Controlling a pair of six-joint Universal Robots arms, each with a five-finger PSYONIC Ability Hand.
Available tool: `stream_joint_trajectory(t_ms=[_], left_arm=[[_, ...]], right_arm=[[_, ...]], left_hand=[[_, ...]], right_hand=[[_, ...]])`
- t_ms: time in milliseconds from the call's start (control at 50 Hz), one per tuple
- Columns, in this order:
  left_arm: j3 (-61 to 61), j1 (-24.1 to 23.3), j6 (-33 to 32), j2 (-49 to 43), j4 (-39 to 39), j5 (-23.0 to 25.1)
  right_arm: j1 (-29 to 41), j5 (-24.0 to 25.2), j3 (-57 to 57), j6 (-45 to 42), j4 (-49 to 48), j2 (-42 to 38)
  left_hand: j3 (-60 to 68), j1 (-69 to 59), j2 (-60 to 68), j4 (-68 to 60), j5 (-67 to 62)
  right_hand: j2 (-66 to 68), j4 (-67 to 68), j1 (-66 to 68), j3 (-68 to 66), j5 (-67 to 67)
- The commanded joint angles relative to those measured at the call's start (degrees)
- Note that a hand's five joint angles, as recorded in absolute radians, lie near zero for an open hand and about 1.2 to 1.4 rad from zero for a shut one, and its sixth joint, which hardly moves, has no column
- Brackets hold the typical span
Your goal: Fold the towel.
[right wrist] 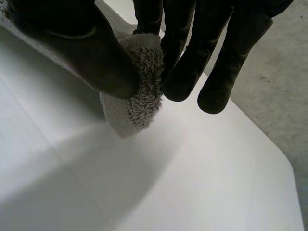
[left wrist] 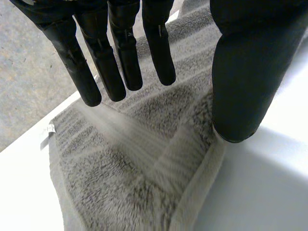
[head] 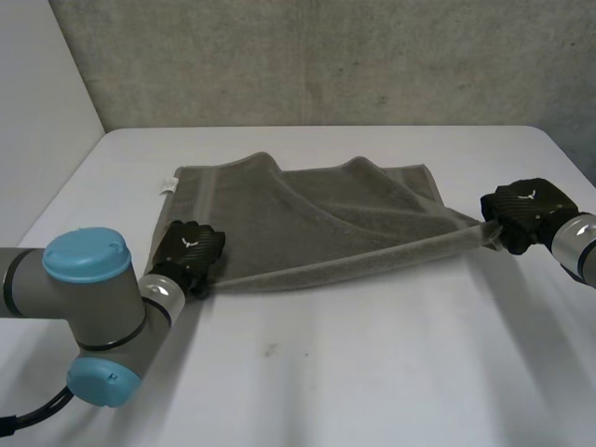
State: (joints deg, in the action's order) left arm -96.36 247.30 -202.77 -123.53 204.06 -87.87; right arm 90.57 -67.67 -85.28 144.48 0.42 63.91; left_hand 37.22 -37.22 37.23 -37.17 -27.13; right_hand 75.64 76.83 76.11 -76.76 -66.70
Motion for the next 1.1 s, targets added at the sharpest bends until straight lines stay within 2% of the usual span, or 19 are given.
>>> stream_joint_trajectory(t_ms=[20, 160, 480, 560, 640, 780, 880, 940, 980, 1000, 1040, 1100], left_arm=[[-1.6, 0.5, -1.7, 0.5, -0.5, -0.6], [-4.2, 1.8, -5.3, 2.8, -0.2, -0.7], [-5.4, 4.4, -5.6, 3.7, -0.5, -0.8], [-6.2, 5.3, -5.7, 4.3, -0.3, -0.7], [-6.4, 5.7, -5.7, 4.3, -0.2, -0.7], [-6.8, 5.7, -6.1, 5.8, -1.3, -0.7], [-10.3, 6.0, -6.8, 15.6, -5.6, -0.5], [-11.4, 6.2, -7.1, 18.1, -7.1, -0.5], [-14.0, 6.8, -8.0, 23.7, -10.5, -0.5], [-14.0, 6.8, -8.0, 23.7, -10.5, -0.5], [-16.6, 7.8, -10.3, 29.8, -14.9, -0.5], [-17.6, 8.3, -12.0, 32.5, -17.7, -0.4]], right_arm=[[0.1, -1.3, -0.7, -0.1, -1.2, 0.0], [0.3, -1.4, -0.8, -0.1, -1.4, 0.0], [0.4, -1.5, -0.8, -0.3, -2.1, -0.5], [0.4, -2.0, -0.8, -0.3, -2.8, -0.5], [0.5, -2.2, -0.9, -0.3, -2.9, -0.6], [0.6, -2.6, -0.9, -0.7, -2.4, 0.2], [0.2, -2.4, -1.5, -1.2, -0.2, 3.6], [0.0, -1.4, -3.0, -3.0, 4.7, 6.2], [-1.5, -1.1, -5.1, -8.2, 9.8, 8.6], [-1.5, -1.1, -5.1, -8.3, 9.9, 8.6], [-4.2, -1.2, -8.0, -16.3, 15.9, 11.5], [-5.4, -1.5, -9.5, -20.3, 19.4, 13.3]], left_hand=[[9.3, -9.3, 9.3, -9.4, -9.4], [15.7, -15.7, 15.7, -15.8, -15.8], [24.8, -24.8, 24.8, -24.8, -24.9], [29.3, -29.3, 29.3, -29.4, -29.4], [42.7, -42.7, 42.7, -42.8, -42.8], [42.8, -42.8, 42.8, -42.8, -42.9], [42.8, -42.8, 42.8, -42.8, -42.9], [42.8, -42.8, 42.8, -42.8, -42.9], [42.8, -42.8, 42.8, -42.8, -42.9], [42.8, -42.8, 42.8, -42.8, -42.9], [42.8, -42.8, 42.8, -42.8, -42.9], [42.8, -42.8, 42.8, -42.8, -42.9]], right_hand=[[4.4, 3.2, 3.9, -3.2, -3.3], [4.4, 3.2, 3.9, -3.2, -3.3], [4.4, 3.2, 3.9, -3.2, -3.3], [4.4, 3.2, 3.9, -3.2, -3.3], [4.4, 3.2, 3.9, -3.2, -3.3], [4.4, 3.2, 3.9, -3.2, -3.3], [4.4, 3.2, 3.9, -3.2, -3.3], [4.4, 3.2, 3.9, -3.2, -3.3], [4.4, 3.2, 3.9, -3.2, -3.3], [4.4, 3.2, 3.9, -3.2, -3.3], [4.4, 3.2, 3.9, -3.2, -3.3], [4.4, 3.2, 3.9, -3.2, -3.3]])
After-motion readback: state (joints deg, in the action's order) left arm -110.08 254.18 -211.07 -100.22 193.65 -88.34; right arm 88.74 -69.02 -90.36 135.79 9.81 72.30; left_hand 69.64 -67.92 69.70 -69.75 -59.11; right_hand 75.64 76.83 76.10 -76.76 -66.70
